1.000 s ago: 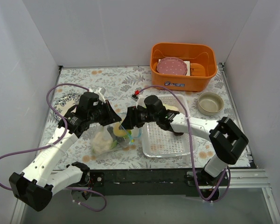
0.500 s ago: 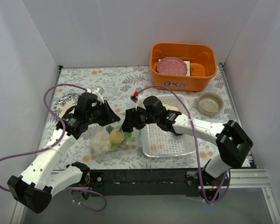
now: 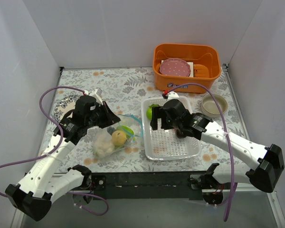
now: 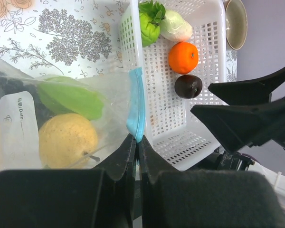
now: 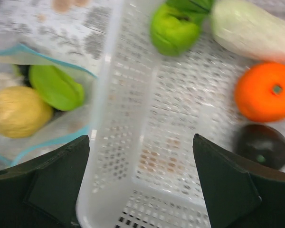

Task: Place the food in the zip-top bag and seal the zipper
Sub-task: Pick up the fake fruit from the bin.

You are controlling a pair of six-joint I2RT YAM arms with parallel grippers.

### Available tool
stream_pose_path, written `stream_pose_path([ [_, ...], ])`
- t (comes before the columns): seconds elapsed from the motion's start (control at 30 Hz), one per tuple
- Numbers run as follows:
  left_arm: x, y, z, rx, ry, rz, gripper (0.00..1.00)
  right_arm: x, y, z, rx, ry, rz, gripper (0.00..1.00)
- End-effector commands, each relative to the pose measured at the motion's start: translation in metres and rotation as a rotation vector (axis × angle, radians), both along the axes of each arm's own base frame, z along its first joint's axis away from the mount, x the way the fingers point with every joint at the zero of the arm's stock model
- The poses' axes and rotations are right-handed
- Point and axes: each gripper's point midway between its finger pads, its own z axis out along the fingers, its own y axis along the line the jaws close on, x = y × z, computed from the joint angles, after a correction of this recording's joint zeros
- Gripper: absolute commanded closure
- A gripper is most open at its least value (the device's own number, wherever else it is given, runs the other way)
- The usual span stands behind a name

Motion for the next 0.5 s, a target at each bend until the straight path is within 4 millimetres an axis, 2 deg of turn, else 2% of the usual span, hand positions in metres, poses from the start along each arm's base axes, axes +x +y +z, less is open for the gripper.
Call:
stream_pose_path([
  [0.0, 0.007, -0.006, 0.008, -0.029, -0.011, 0.000, 1.00, -0.013, -0.075, -0.043, -0.246, 0.087, -0.200, 0.04],
  [0.07, 0.006, -0.007, 0.004, -0.034, -0.006, -0.008, 1.00, -0.014, -0.079, -0.050, -0.234, 0.092, -0.213, 0.04],
  [0.27, 0.010, -0.007, 0.009, -0.027, -0.018, -0.002, 1.00, -0.007, -0.112, -0.068, -0.255, 0.139, -0.321, 0.04],
  [0.47, 0.009, -0.008, 0.005, -0.031, -0.007, -0.009, 1.00, -0.003, -0.120, -0.083, -0.243, 0.161, -0.315, 0.04],
])
